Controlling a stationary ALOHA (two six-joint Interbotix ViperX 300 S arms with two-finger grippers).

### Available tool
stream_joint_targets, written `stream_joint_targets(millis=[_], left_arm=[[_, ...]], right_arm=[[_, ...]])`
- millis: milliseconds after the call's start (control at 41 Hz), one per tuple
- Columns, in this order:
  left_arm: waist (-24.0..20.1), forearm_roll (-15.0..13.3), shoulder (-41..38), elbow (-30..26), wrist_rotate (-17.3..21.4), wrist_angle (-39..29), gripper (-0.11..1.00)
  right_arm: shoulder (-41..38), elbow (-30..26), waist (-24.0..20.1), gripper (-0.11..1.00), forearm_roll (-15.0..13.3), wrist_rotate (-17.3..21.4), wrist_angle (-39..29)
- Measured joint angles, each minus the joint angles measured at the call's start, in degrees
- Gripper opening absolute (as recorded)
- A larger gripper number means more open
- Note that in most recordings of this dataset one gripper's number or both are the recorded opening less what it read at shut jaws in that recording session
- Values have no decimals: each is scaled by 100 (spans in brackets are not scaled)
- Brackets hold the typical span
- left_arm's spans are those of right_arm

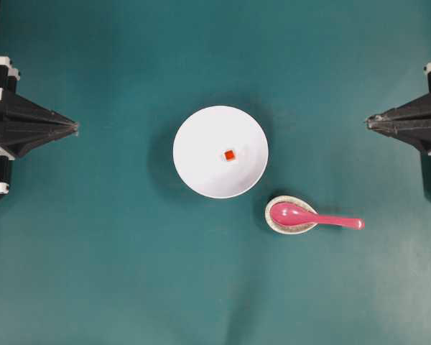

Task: Grip the spoon and scoop the red block from the bowl with right arm.
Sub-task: 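Move the right gripper toward the pink spoon handle on the spoon rest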

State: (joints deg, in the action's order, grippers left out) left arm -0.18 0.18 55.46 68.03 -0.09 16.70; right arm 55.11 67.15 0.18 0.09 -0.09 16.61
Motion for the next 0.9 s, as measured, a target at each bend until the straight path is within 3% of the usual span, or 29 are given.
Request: stream_joint_targets(millis=[171, 732, 805, 902], left_arm=[[0, 18, -18, -229, -26, -738, 1], [0, 26, -53, -264, -26, -835, 1], [0, 18, -53, -264, -26, -835, 1], [0, 18, -53, -264, -44, -835, 1]], right_arm=[[-185, -70, 0, 0, 9, 70, -527], [-211, -202, 0, 1, 176, 70, -782], [-211, -237, 0, 9, 211, 70, -800], [-193, -299, 0, 28, 255, 79, -817]])
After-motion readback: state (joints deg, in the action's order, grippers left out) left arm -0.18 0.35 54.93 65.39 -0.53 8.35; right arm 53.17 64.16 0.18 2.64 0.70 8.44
